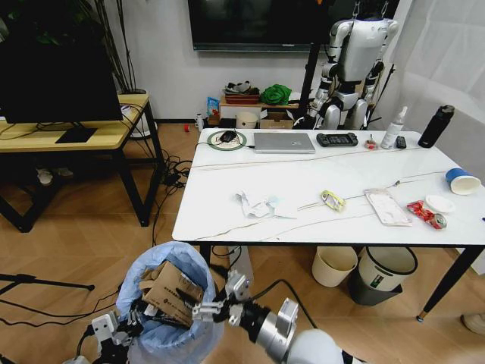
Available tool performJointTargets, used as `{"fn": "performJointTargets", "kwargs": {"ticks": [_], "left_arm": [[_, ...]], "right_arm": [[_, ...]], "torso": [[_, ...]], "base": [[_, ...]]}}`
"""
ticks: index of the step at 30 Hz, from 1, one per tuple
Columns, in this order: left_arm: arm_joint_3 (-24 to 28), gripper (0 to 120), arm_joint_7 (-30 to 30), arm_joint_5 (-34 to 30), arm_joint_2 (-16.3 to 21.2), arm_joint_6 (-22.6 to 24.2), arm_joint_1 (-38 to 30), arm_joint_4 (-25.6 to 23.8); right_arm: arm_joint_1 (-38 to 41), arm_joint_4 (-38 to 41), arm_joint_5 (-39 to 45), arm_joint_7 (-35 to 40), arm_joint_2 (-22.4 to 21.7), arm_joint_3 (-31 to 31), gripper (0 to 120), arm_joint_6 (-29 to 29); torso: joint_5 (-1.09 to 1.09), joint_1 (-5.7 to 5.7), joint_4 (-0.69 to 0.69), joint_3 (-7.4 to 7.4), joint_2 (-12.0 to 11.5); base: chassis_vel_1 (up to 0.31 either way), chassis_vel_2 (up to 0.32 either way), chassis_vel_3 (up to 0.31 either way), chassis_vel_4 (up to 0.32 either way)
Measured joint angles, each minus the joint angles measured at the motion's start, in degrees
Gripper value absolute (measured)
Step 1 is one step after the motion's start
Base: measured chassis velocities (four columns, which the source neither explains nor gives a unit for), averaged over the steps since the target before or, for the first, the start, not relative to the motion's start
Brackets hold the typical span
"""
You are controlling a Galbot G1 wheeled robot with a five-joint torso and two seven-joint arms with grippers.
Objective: Pick up the trash bin and place the trash from the table into it.
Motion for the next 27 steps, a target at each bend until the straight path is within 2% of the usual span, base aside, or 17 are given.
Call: {"fn": "performJointTargets", "kwargs": {"ticks": [5,9,13,17,22,27], "left_arm": [[0.51,0,0.12,0.46,0.07,-0.23,-0.04,0.52],[0.83,0,0.37,0.80,0.32,-0.72,-0.30,0.90],[1.11,0,0.60,1.13,0.48,-1.08,-0.30,1.32],[1.35,0,0.66,1.32,0.69,-1.22,-0.30,1.46],[1.08,0,0.72,1.32,0.73,-1.33,-0.22,1.14],[0.65,0,0.73,1.26,0.58,-1.34,-0.12,0.71]], "right_arm": [[1.64,-1.87,0.50,3.53,2.33,6.81,100,-4.79],[5.16,-7.68,0.44,7.37,5.85,15.67,100,-11.95],[8.91,-11.54,0.87,7.44,7.19,18.39,100,-14.79],[14.45,-16.61,1.44,6.61,8.60,18.58,100,-16.17],[22.78,-24.35,3.83,4.67,11.02,14.95,100,-16.06],[26.38,-30.67,2.73,3.76,13.72,12.37,100,-15.60]], "torso": [[0.00,0.00,0.00,0.00,0.00],[0.00,0.01,-0.01,0.00,0.00],[0.00,0.01,-0.01,0.00,0.00],[0.00,0.01,0.00,0.01,0.00],[-0.01,0.01,0.01,0.01,0.00],[-0.01,0.01,0.02,0.01,0.00]], "base": [[0.000,0.000,0.000,0.000],[0.000,0.000,0.000,0.000],[0.000,0.000,0.000,0.000],[0.000,0.000,0.000,0.000],[0.000,0.000,0.000,0.000],[0.000,0.000,0.000,0.000]]}}
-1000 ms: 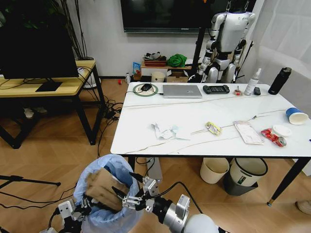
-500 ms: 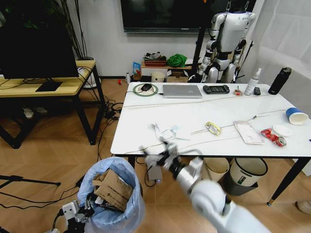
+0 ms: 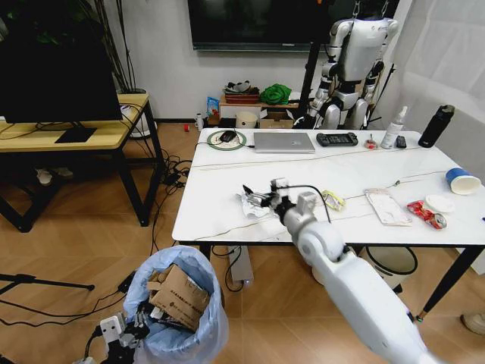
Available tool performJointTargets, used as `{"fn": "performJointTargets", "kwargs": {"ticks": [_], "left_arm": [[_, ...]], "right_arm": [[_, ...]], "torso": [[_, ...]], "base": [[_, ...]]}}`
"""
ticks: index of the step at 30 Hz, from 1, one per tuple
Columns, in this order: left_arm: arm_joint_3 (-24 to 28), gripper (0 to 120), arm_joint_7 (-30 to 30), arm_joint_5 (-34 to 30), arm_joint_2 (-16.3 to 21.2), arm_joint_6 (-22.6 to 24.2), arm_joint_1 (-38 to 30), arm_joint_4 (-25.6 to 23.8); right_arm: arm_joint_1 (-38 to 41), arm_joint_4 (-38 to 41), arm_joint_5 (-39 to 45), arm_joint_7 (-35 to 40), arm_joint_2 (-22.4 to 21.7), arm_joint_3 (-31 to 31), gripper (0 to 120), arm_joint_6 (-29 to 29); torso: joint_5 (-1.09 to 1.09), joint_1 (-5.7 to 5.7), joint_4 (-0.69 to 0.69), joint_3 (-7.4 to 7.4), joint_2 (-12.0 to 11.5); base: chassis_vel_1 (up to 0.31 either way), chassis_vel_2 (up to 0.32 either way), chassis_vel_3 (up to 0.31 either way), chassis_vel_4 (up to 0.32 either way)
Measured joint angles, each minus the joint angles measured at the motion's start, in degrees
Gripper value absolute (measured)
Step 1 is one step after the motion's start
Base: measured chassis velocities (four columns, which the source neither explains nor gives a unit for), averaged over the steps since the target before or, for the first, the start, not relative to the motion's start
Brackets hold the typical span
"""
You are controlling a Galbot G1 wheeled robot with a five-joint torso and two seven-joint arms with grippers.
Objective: Pick up the trash bin and place the trash from the table into it.
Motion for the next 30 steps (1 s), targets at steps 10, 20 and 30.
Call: {"fn": "performJointTargets", "kwargs": {"ticks": [10,20,30], "left_arm": [[-0.28,0,0.03,-0.02,-0.37,-0.18,0.14,0.19],[-0.42,0,0.05,-0.17,-0.15,-0.21,0.03,0.34],[-0.79,0,0.03,-0.69,0.29,-0.11,0.08,0.34]], "right_arm": [[3.06,-9.83,-4.69,-1.56,1.41,-1.75,93,0.26],[2.90,-11.68,-5.35,-2.06,0.93,-1.45,55,0.77],[1.58,-11.57,-6.37,-2.44,0.44,-1.63,16,0.97]], "torso": [[-0.01,-0.01,-0.02,-0.01,0.01],[0.00,-0.01,-0.02,-0.01,0.01],[0.00,-0.01,-0.02,-0.01,0.01]], "base": [[0.000,0.000,0.000,0.000],[0.000,0.000,0.000,0.000],[0.000,0.000,0.000,0.000]]}}
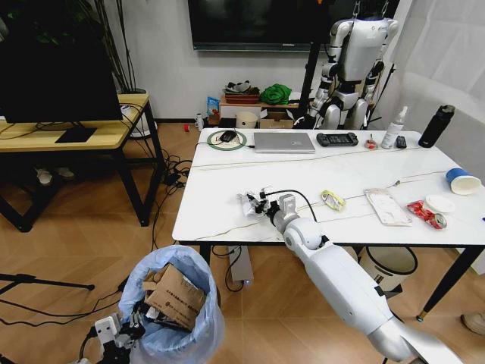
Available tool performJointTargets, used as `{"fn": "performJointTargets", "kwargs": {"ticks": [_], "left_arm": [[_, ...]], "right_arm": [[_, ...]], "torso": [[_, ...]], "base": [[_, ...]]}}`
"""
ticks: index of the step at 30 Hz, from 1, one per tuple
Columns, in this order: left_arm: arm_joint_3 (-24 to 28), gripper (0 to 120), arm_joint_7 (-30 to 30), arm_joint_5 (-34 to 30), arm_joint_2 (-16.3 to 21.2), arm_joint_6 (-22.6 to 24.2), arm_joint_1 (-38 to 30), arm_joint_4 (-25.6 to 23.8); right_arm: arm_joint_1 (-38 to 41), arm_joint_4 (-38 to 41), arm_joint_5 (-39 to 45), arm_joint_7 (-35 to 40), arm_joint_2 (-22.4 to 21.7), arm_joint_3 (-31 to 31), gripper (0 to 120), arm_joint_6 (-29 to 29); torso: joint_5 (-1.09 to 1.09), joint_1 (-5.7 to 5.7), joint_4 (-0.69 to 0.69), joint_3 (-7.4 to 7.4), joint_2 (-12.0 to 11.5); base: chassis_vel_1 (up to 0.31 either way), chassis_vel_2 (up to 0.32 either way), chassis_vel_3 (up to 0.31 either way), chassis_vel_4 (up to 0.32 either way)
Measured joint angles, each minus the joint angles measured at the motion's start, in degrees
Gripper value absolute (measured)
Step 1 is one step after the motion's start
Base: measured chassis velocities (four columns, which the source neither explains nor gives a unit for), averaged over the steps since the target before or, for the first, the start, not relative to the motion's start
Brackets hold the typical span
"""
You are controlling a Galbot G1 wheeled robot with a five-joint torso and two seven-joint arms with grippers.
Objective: Pick up the trash bin and place the trash from the table into it.
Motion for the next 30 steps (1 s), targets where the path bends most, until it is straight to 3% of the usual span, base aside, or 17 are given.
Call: {"fn": "performJointTargets", "kwargs": {"ticks": [5,16,20,30], "left_arm": [[0.00,0,-0.09,-0.16,0.16,0.11,-0.09,0.01],[0.18,0,-0.47,-0.69,0.84,0.61,-0.28,0.09],[0.23,0,-0.49,-0.72,0.79,0.83,-0.30,0.08],[-0.12,0,-0.53,-0.77,0.15,1.04,-0.17,-0.34]], "right_arm": [[-0.93,1.48,-0.10,-0.07,-0.61,0.00,1,0.01],[-6.16,18.92,9.53,-0.75,-4.63,0.23,0,2.79],[-9.19,27.61,14.95,-1.22,-5.67,-5.32,0,5.63],[-14.07,36.70,15.50,-3.95,-9.58,-18.22,0,9.48]], "torso": [[0.00,0.00,0.00,0.00,0.00],[0.00,0.00,-0.01,0.00,0.00],[0.00,0.00,0.00,0.00,0.00],[0.00,-0.01,0.00,-0.01,0.01]], "base": [[0.000,0.000,0.000,0.000],[0.000,0.000,0.000,0.000],[0.000,0.000,0.000,0.000],[0.000,0.000,0.000,0.000]]}}
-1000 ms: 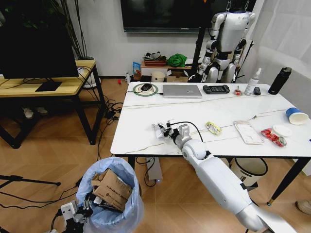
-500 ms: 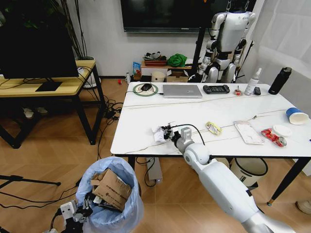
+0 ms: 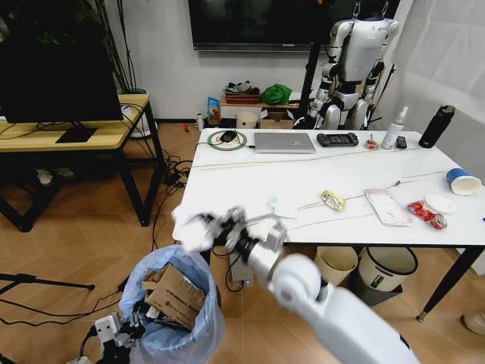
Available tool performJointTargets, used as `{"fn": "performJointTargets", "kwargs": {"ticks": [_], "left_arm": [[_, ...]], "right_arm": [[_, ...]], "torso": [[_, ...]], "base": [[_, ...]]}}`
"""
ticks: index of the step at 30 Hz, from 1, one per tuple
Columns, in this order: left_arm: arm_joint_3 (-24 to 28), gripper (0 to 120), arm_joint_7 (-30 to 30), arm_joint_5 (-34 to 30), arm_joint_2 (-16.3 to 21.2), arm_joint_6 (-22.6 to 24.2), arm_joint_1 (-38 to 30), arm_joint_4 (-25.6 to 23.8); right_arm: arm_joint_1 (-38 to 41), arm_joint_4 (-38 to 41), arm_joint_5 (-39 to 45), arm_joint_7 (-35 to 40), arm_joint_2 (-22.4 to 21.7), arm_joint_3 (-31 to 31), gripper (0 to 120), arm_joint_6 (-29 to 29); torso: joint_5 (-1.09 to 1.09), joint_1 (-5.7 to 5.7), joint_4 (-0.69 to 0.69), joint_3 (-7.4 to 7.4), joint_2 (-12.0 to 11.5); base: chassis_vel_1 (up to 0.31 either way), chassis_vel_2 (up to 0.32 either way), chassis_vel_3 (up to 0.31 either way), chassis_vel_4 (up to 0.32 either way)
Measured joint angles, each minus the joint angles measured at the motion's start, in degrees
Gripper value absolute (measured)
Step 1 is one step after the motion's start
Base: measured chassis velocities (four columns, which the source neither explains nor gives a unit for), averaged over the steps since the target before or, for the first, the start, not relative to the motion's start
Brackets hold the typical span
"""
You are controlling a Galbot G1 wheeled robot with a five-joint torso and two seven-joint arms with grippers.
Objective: Pick up the trash bin and place the trash from the table into it.
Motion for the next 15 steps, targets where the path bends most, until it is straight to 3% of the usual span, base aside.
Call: {"fn": "performJointTargets", "kwargs": {"ticks": [7,15], "left_arm": [[-0.21,0,-0.49,-1.46,-0.05,0.80,0.00,-0.67],[0.14,0,-1.14,-2.17,0.17,1.66,-0.16,-0.93]], "right_arm": [[-2.50,-0.37,-5.43,-1.57,-2.24,-1.94,0,1.29],[-5.98,-0.50,-9.52,-2.10,-4.13,-0.22,28,1.87]], "torso": [[0.00,0.00,0.00,0.00,0.00],[0.00,0.00,-0.01,0.01,0.00]], "base": [[0.000,0.000,0.000,0.000],[0.000,0.000,0.000,0.000]]}}
